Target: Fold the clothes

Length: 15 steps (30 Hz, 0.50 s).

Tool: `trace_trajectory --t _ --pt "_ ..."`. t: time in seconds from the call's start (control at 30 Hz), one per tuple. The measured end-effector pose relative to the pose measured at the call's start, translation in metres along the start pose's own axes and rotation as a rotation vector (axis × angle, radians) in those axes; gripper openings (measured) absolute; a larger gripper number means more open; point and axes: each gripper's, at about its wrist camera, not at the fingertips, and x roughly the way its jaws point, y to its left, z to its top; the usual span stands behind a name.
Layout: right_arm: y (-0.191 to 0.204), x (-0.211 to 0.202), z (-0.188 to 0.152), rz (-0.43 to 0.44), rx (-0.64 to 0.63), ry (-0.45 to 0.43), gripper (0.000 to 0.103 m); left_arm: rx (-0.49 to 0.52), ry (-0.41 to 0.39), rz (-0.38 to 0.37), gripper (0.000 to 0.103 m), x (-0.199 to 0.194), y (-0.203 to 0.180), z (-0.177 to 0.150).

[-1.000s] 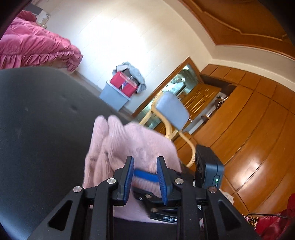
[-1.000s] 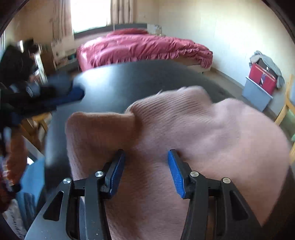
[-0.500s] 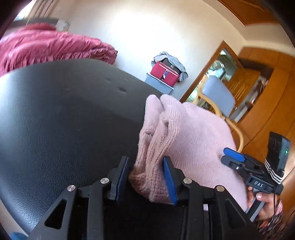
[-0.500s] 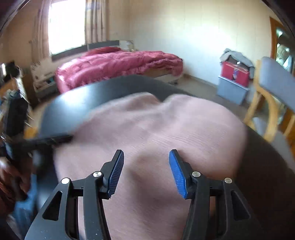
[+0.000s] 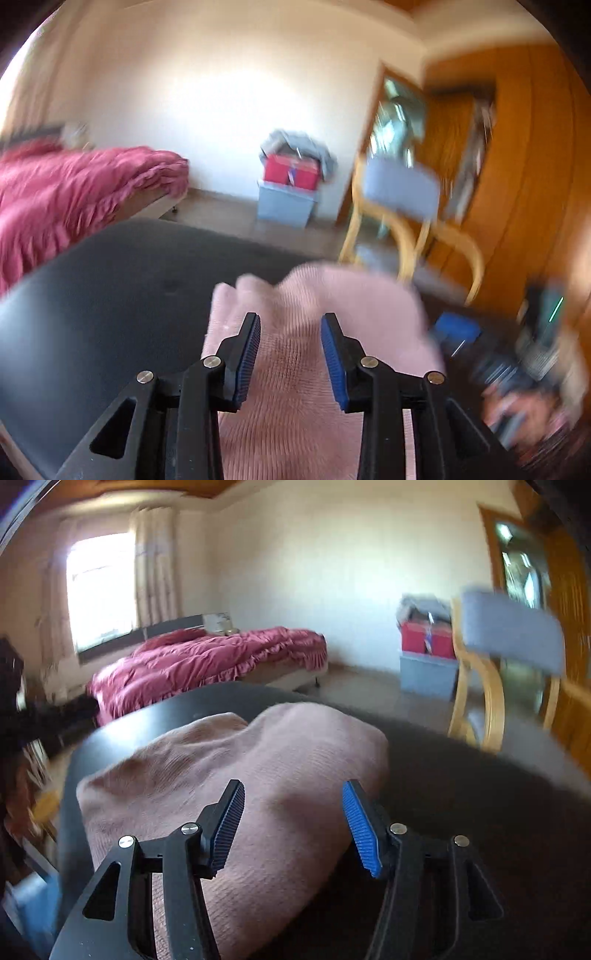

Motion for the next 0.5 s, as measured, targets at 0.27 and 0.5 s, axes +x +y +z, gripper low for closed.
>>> trace_trajectory --t 0.27,0.5 --pt "-0.018 0.041 0.041 0.055 0.005 0.099 0.032 -0.031 0.174 0.105 0.032 0.069 0.019 -0.025" --pt "-0.028 0.087 0.022 -0.020 -0.011 0.160 0.028 -0.027 0.162 0.131 0.031 0.071 0.019 -0.029"
